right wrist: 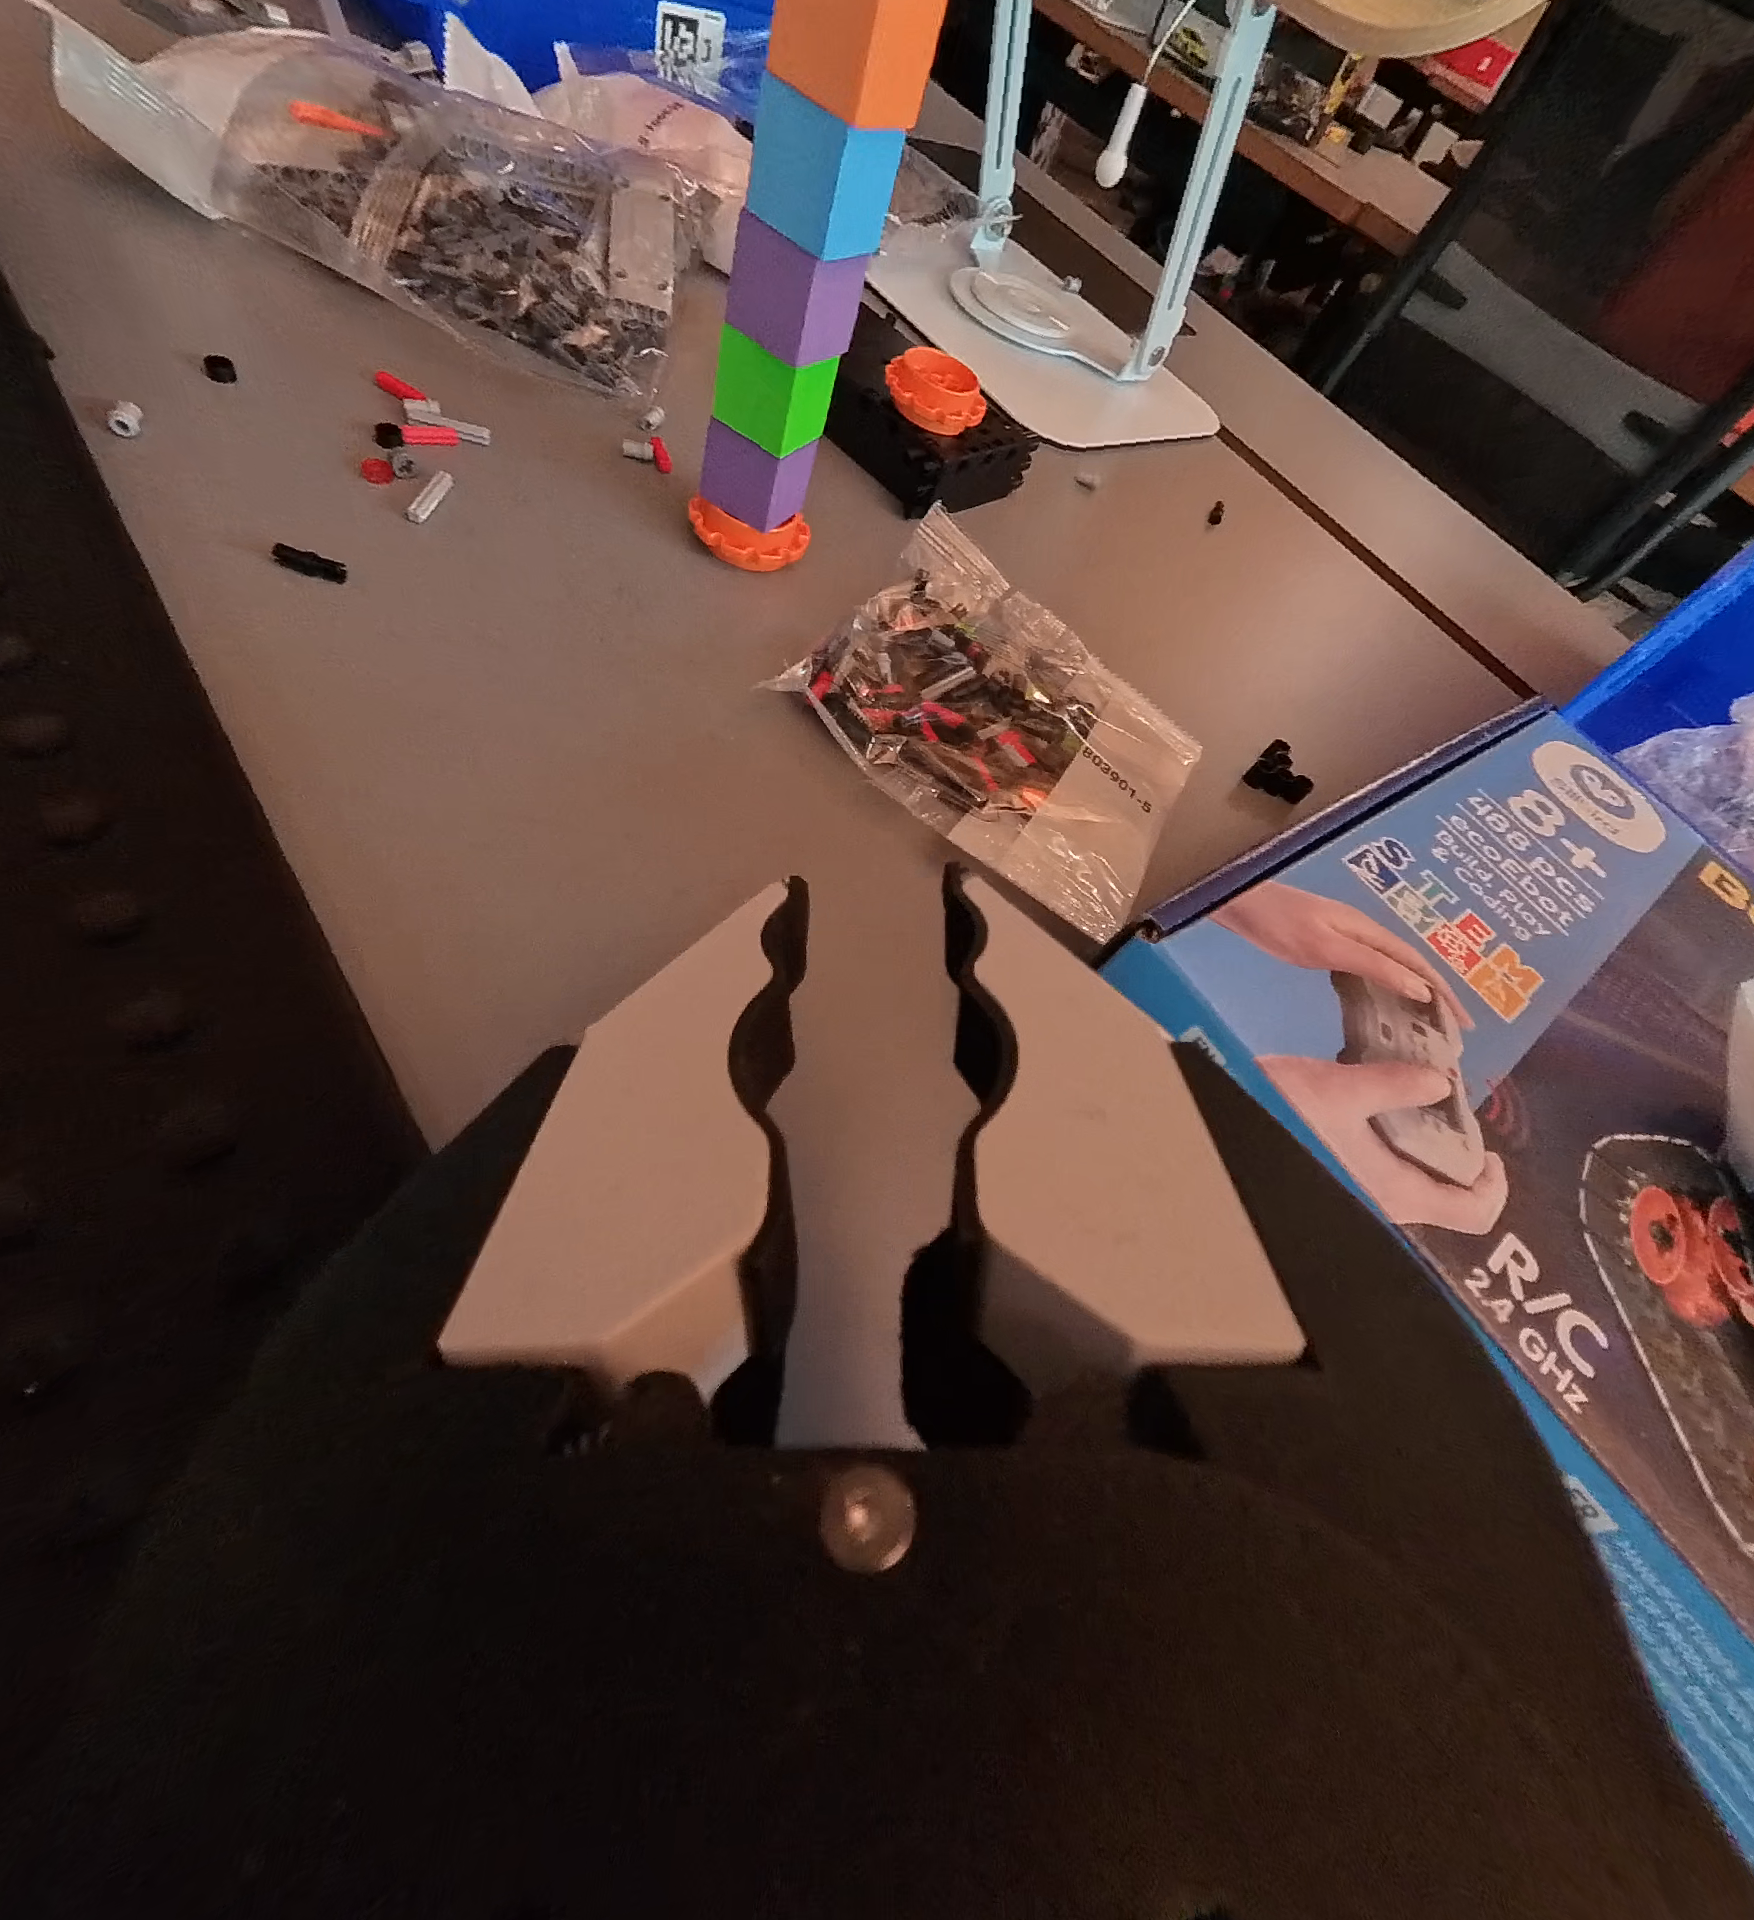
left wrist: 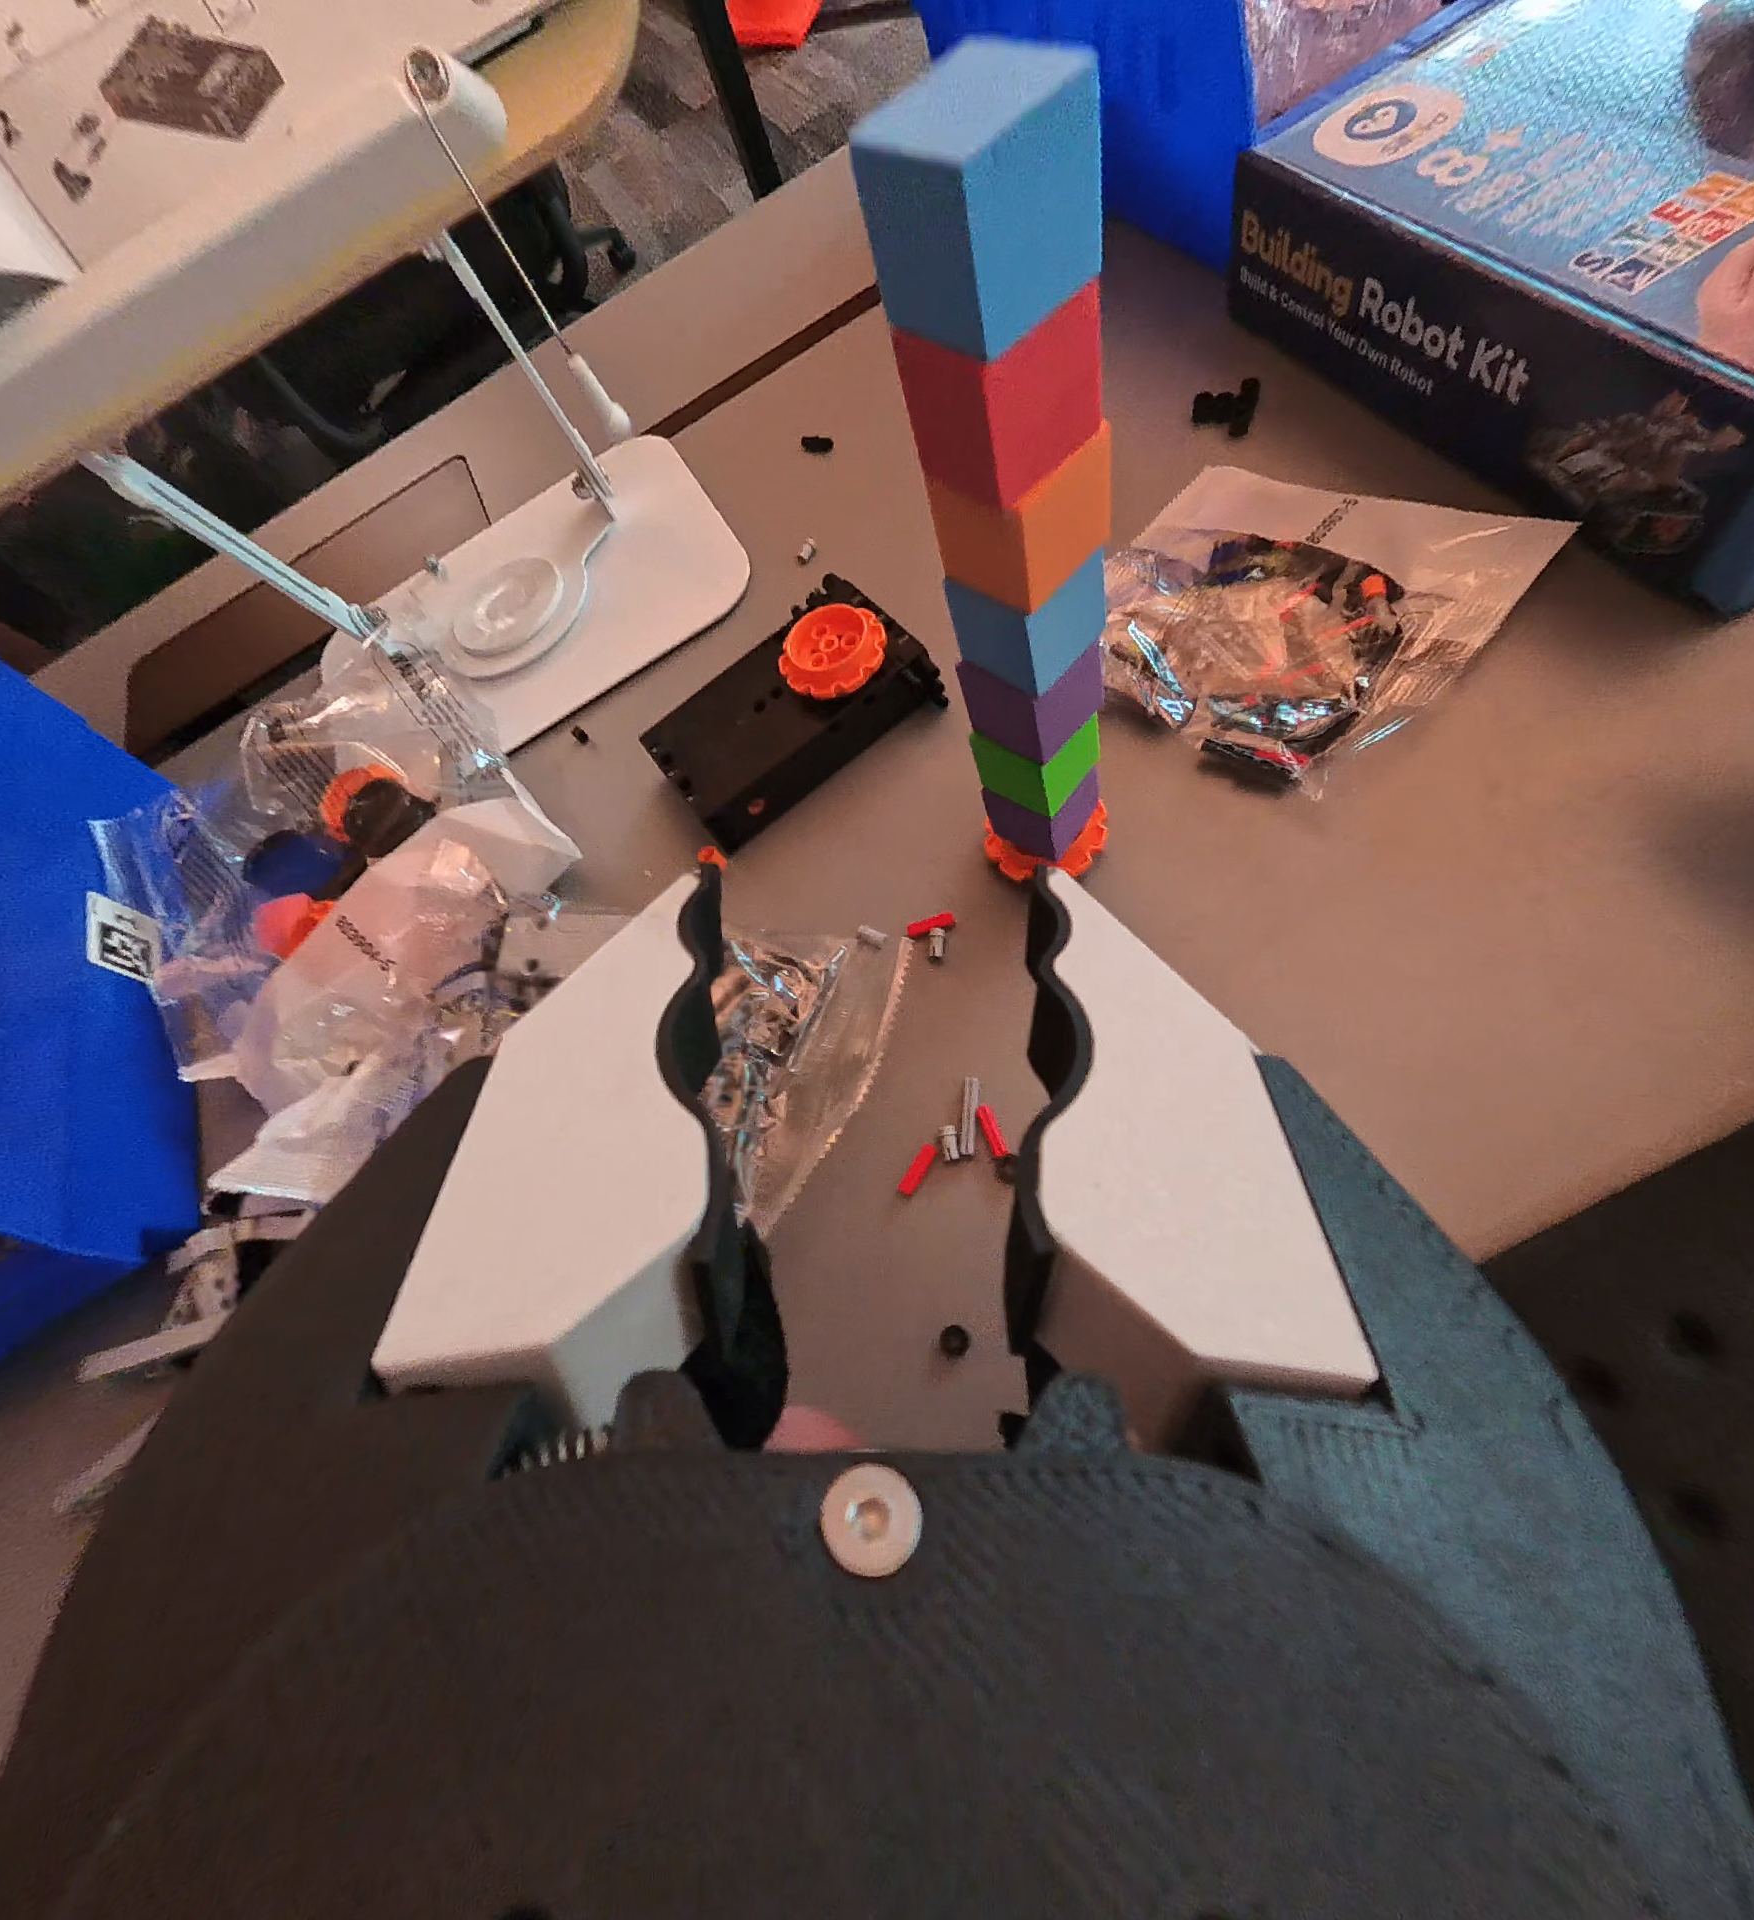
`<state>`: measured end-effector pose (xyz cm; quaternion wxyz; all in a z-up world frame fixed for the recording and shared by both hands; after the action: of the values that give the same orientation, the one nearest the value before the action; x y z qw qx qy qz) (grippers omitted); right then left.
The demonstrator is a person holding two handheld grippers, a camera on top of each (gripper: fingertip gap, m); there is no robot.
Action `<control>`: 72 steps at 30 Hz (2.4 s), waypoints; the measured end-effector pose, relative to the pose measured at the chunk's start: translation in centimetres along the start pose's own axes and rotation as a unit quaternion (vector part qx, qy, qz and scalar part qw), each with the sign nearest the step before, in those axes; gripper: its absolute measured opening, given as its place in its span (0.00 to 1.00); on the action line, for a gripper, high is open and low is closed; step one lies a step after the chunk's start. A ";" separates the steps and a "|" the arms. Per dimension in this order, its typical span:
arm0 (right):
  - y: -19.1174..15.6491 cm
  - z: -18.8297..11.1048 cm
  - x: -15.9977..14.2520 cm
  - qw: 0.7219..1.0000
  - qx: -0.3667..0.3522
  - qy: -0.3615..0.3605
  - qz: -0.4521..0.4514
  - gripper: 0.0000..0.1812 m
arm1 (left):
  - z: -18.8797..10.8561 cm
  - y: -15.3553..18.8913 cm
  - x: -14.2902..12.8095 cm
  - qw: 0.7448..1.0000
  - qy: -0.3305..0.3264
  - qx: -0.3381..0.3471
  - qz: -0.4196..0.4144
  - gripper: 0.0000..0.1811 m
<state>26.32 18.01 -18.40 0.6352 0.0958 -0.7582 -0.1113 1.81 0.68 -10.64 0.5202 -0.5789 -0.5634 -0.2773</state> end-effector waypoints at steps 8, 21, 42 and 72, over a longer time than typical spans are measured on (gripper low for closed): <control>0.4 0.1 0.0 1.000 -0.024 0.005 0.000 0.24 | 2.4 2.0 -2.7 1.000 0.002 0.015 -0.007 0.33; 2.5 4.4 3.4 1.000 0.001 0.007 0.011 0.31 | 6.4 3.8 -4.1 1.000 -0.011 0.000 -0.012 0.33; 2.9 4.5 1.0 1.000 0.009 0.003 0.019 0.17 | 10.7 5.2 -1.0 0.989 -0.111 -0.067 0.069 0.12; 4.3 3.5 1.1 0.998 -0.018 0.028 0.062 0.12 | 15.5 -2.4 -0.3 0.993 -0.094 -0.066 0.040 0.24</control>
<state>22.69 21.94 -16.67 0.6638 0.0402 -0.7422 -0.0830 -4.60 14.34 -14.90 0.4363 -0.6575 -0.5669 -0.2366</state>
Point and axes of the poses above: each gripper's, where its closed fingertips meet, z out along the fingers, x out of its top, y = z × x across the jaws, the point moved 10 cm from there along -z, back along the fingers, and after that the axes turned 14 degrees about y, right-handed, at the moved point
